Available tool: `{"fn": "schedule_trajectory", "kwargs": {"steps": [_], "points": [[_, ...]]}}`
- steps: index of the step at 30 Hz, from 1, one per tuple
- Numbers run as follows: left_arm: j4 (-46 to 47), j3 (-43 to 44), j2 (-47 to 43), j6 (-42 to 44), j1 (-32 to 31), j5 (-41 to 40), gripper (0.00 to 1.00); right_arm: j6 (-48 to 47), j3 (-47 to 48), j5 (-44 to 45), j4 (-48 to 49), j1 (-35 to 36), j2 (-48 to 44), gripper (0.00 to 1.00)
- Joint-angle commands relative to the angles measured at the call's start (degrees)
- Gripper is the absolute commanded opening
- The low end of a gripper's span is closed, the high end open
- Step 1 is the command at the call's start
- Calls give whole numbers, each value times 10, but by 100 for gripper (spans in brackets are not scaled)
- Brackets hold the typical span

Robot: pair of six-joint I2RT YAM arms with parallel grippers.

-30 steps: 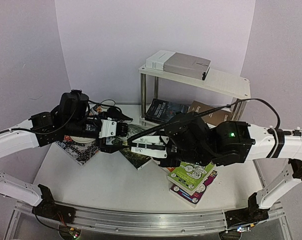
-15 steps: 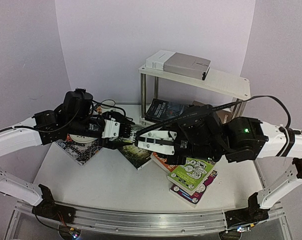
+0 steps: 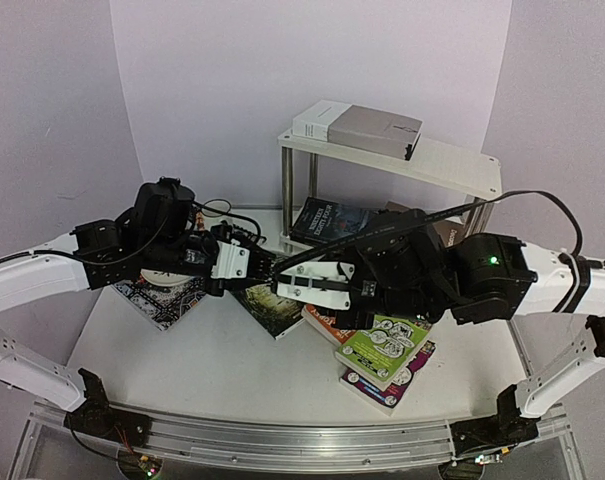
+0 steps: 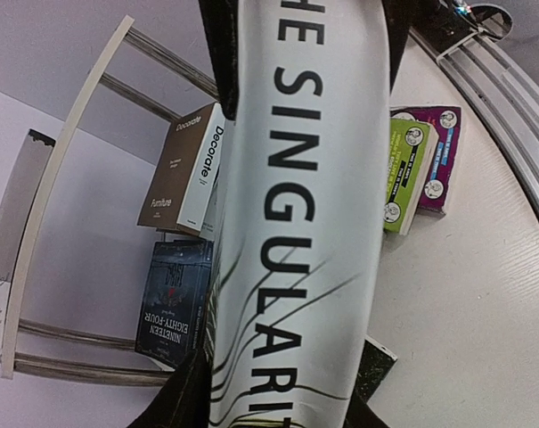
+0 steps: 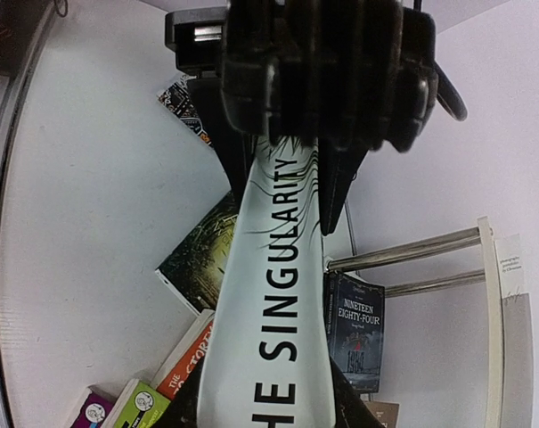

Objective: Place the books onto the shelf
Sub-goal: Pass from the right arm to the left

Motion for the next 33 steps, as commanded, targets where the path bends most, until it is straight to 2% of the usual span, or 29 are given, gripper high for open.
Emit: {"fn": "schedule_trajectory", "kwargs": {"steps": [1, 3, 6, 7, 9, 11, 12, 23, 29, 33], "points": [[4, 29, 2, 3, -7, -20, 33, -6, 11, 12, 38, 2, -13, 16], [4, 30, 1, 11, -7, -28, 31, -9, 6, 14, 40, 2, -17, 30], [4, 33, 1, 27, -8, -43, 30, -12, 0, 17, 40, 2, -22, 41], [5, 34, 1, 32, -8, -47, 30, -12, -2, 18, 40, 2, -24, 51], [5, 37, 1, 41, -7, -55, 30, -13, -4, 22, 40, 2, -29, 77], [5, 39, 1, 51, -7, -66, 30, -14, -7, 26, 40, 2, -37, 92], [5, 40, 0, 57, -7, -73, 30, -14, -8, 27, 40, 2, -41, 96], [16, 54, -19, 123, -8, -183, 27, 13, -61, 63, 15, 2, -121, 98], [59, 91, -21, 193, -7, -229, 28, 33, -113, 125, -1, 2, -180, 98], [109, 126, 13, 243, 3, -249, 27, 65, -140, 133, -31, 2, -219, 98]]}}
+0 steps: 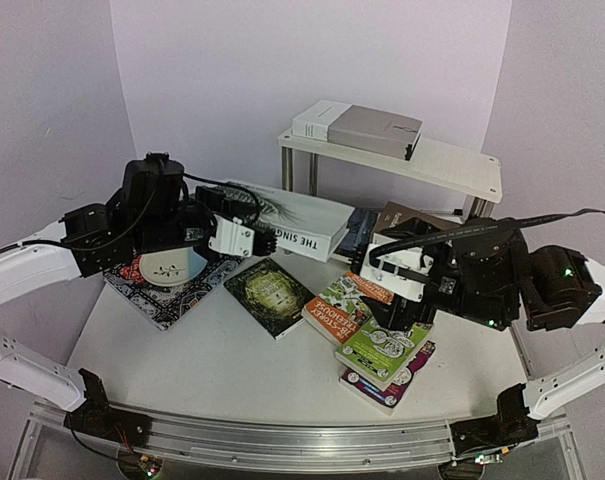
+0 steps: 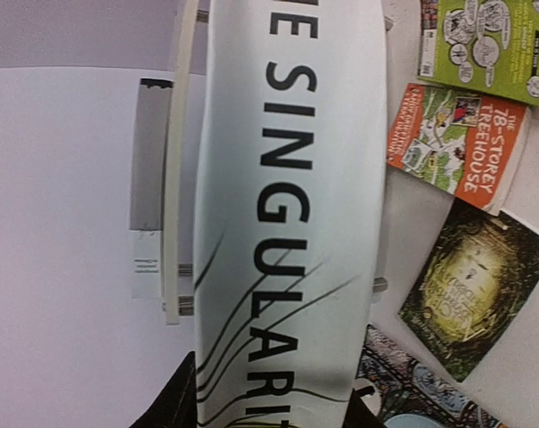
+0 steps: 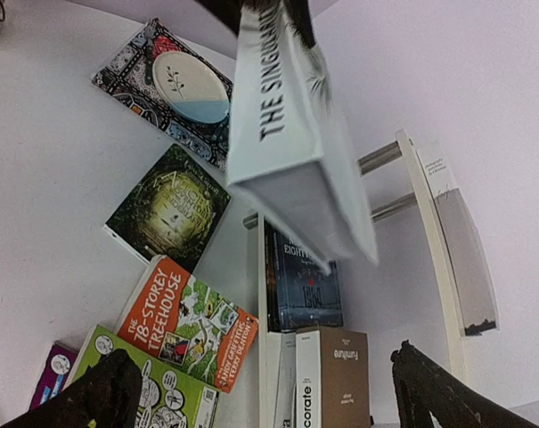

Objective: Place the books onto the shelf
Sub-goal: Pass from the right arm to the left, then place the book in the book pile on the shelf.

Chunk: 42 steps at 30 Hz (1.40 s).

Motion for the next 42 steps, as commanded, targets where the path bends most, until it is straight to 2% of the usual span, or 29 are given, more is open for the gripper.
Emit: {"fn": "schedule_trajectory", "kwargs": {"steps": [1, 8, 14, 24, 36, 37, 42], "points": [[111, 77, 20, 76, 16, -30, 27, 55, -25, 40, -35, 2, -46, 98], [175, 179, 107, 126, 78, 39, 28, 91, -35, 34, -70, 2, -47, 98], [213, 288, 202, 147, 107, 113, 29, 95, -29, 21, -78, 2, -33, 98], [228, 466, 367, 155, 110, 186, 28, 101, -29, 10, -88, 2, -12, 98], [235, 668, 543, 133, 112, 214, 30, 94, -23, 17, -64, 1, 3, 98], [236, 684, 553, 133, 112, 215, 29, 95, -17, 20, -57, -6, 7, 98], [249, 702, 579, 118, 119, 226, 28, 129, 48, -71, -58, -93, 25, 91]]}}
